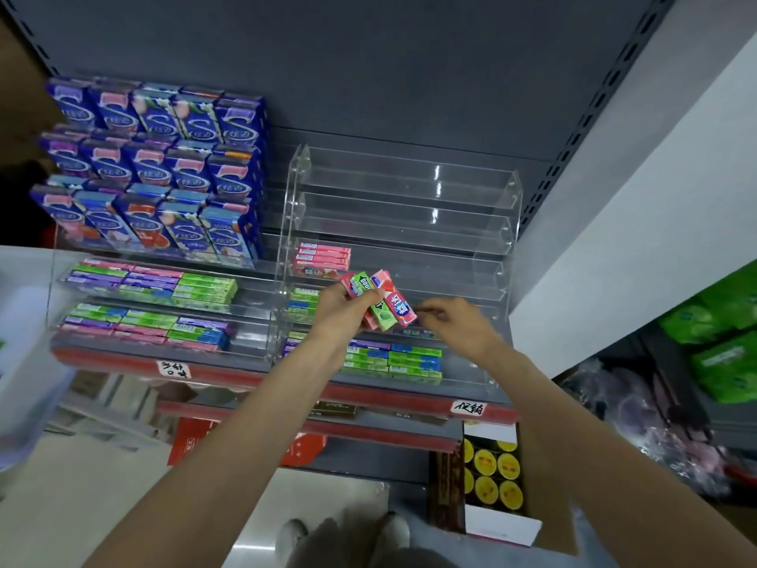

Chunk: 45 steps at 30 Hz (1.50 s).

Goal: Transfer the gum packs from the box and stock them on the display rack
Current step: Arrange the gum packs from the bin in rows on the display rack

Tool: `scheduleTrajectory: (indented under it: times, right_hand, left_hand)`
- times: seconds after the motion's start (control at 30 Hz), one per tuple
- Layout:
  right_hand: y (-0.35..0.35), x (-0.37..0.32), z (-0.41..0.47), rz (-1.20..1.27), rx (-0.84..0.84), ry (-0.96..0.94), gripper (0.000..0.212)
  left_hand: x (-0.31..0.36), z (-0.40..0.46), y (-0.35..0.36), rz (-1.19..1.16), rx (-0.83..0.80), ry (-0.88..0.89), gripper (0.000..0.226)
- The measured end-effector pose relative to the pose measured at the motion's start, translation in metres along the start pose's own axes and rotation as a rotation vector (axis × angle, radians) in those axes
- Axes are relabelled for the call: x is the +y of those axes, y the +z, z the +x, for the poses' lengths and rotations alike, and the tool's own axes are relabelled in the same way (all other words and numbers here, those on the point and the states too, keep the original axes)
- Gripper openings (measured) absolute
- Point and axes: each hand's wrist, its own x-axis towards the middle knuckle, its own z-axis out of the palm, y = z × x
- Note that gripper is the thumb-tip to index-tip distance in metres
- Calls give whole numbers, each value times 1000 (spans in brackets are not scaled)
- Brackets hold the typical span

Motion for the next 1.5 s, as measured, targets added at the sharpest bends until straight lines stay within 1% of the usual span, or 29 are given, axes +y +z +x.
scheduleTrajectory:
  times: [0.1, 0.2, 0.23, 0.33, 0.43, 0.53, 0.7, 0.73, 0.8, 0.87, 0.9, 0.93, 1.03, 1.07, 1.17, 1.3, 1.37, 1.43, 1.5]
  right_hand:
    - [0, 2, 0, 92, 23, 7, 27]
    - [-2, 0, -2, 292, 86, 4, 39]
    - [-3, -2, -3, 369, 95, -13, 36]
    - [-7, -10, -8, 562, 78, -70, 9]
    - [-10, -10, -9, 584, 62, -95, 13]
    - [-14, -7, -7, 581, 115, -70, 14]
    - [-22, 6, -4, 476, 196, -16, 17]
    - [-22, 7, -4, 475, 200, 0, 21]
    - [-22, 6, -6, 525, 198, 12, 38]
    - [-22, 4, -8, 531, 196, -25, 60]
    - [-23, 3, -9, 510, 197, -47, 64]
    - [-23, 4, -8, 486, 205, -66, 60]
    - [-22, 6, -5, 486, 261, -73, 31]
    - [-21, 6, -4, 491, 284, -73, 27]
    - [-13, 10, -3, 476, 324, -51, 28]
    - [4, 19, -3, 313, 287, -32, 27]
    - [6, 23, -2, 200, 239, -62, 17]
    - [3, 23, 1, 19, 189, -91, 24]
    - [0, 20, 4, -95, 151, -117, 27]
  left_hand:
    - [-1, 0, 5, 4, -18, -5, 6]
    - [-2, 0, 8, 9, -37, 6, 6]
    - [-1, 0, 10, 13, -40, 7, 6]
    - [-1, 1, 15, 26, -46, 13, 5]
    - [0, 1, 18, 45, -55, 42, 4]
    - [1, 1, 16, 48, -38, 77, 5]
    - [3, 3, 4, 56, -19, 107, 6]
    - [2, 4, 2, 53, -16, 107, 6]
    - [1, 4, -1, 55, -13, 104, 6]
    - [0, 4, -2, 56, -13, 100, 6]
    - [0, 4, -2, 54, -15, 98, 5]
    - [0, 4, -1, 52, -16, 96, 5]
    - [1, 2, 1, 45, -21, 96, 8]
    - [2, 2, 1, 39, -23, 97, 9]
    - [2, 2, 1, 23, -29, 101, 8]
    - [1, 3, -1, 23, -26, 99, 6]
    - [0, 5, -3, 19, -14, 91, 5]
    - [-1, 6, -5, 21, -4, 89, 5]
    - [-1, 7, -6, 17, -3, 91, 5]
